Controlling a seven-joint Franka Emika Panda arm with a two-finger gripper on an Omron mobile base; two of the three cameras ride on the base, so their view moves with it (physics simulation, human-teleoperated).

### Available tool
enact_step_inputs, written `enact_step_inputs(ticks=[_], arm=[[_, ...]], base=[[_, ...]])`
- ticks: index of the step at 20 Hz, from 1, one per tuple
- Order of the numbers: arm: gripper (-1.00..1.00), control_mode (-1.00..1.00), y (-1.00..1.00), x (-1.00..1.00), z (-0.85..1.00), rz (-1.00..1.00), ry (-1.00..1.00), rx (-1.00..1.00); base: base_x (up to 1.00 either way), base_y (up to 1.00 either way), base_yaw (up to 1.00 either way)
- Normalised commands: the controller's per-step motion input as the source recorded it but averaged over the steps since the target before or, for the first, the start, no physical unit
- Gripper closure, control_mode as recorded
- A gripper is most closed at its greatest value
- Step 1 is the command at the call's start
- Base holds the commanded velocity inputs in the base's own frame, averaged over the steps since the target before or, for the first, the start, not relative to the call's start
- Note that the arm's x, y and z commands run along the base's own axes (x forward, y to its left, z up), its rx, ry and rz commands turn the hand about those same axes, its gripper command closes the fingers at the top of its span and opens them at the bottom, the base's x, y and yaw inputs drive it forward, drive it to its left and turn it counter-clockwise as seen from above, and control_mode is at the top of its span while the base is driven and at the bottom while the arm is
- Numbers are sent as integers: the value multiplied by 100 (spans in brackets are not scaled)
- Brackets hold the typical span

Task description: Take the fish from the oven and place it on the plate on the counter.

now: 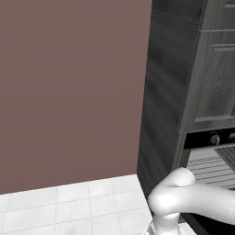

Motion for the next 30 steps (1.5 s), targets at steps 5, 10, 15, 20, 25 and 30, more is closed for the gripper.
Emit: enact_step_inputs(ticks=[5, 10, 15, 20, 25, 30], arm=[[-100, -100, -47, 20, -30, 14, 0, 0], [-100, -100, -28, 16, -35, 0, -5, 0], [-100, -100, -7, 25, -36, 0, -13, 0], [-100, -100, -3, 35, -42, 0, -7, 0], [-100, -100, 0, 11, -28, 0, 0, 0], [-100, -100, -4, 0, -24, 0, 0, 0]], base=[[0, 0, 0], [0, 0, 0], [0, 0, 0], [0, 0, 0], [0, 0, 0], [0, 0, 0]])
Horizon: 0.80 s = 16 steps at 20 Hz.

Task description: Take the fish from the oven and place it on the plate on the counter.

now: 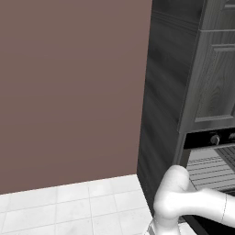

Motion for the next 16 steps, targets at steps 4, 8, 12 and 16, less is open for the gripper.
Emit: enact_step_inputs(ticks=[4, 8, 12, 16], arm=[[-100, -100, -18, 3, -37, 0, 0, -1], [-100, -100, -21, 16, -29, 0, 0, -3], [-100, -100, -18, 21, -12, 0, 0, -5], [-100, -100, -19, 21, -3, 0, 0, -5]], base=[[0, 0, 0], [0, 0, 0], [0, 0, 0], [0, 0, 0]])
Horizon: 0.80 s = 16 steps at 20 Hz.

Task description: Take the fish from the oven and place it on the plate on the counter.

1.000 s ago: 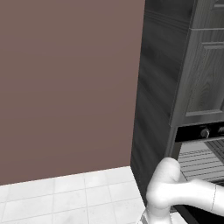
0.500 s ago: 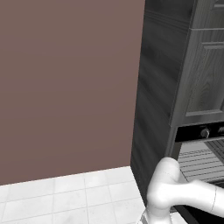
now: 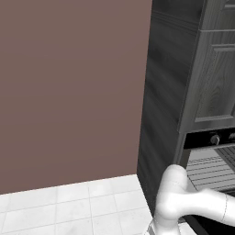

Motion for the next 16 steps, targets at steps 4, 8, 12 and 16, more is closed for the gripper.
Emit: enact_step_inputs(ticks=[4, 8, 12, 16], arm=[[-100, -100, -28, 27, -30, 0, 0, -3], [-100, -100, -29, 19, -40, 0, -2, 0], [-100, -100, -33, 27, -39, 0, -2, 0], [-100, -100, -39, 17, -19, 0, -4, 0]], base=[[0, 0, 0], [0, 0, 0], [0, 0, 0], [0, 0, 0]])
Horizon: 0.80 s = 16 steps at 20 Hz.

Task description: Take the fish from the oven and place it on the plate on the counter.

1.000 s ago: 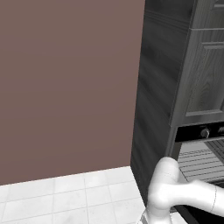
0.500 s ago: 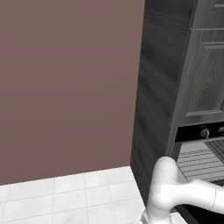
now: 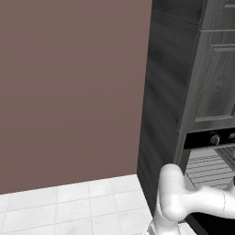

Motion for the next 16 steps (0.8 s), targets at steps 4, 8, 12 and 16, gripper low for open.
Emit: enact_step_inputs(ticks=[4, 8, 12, 16], arm=[[-100, -100, -28, 1, 0, 0, -1, 0], [-100, -100, -1, -6, 0, 0, 0, 0], [-100, -100, 0, -19, 0, 0, 0, 0], [-100, -100, 1, -21, -5, 0, 0, 0]], base=[[0, 0, 0], [0, 0, 0], [0, 0, 0], [0, 0, 0]])
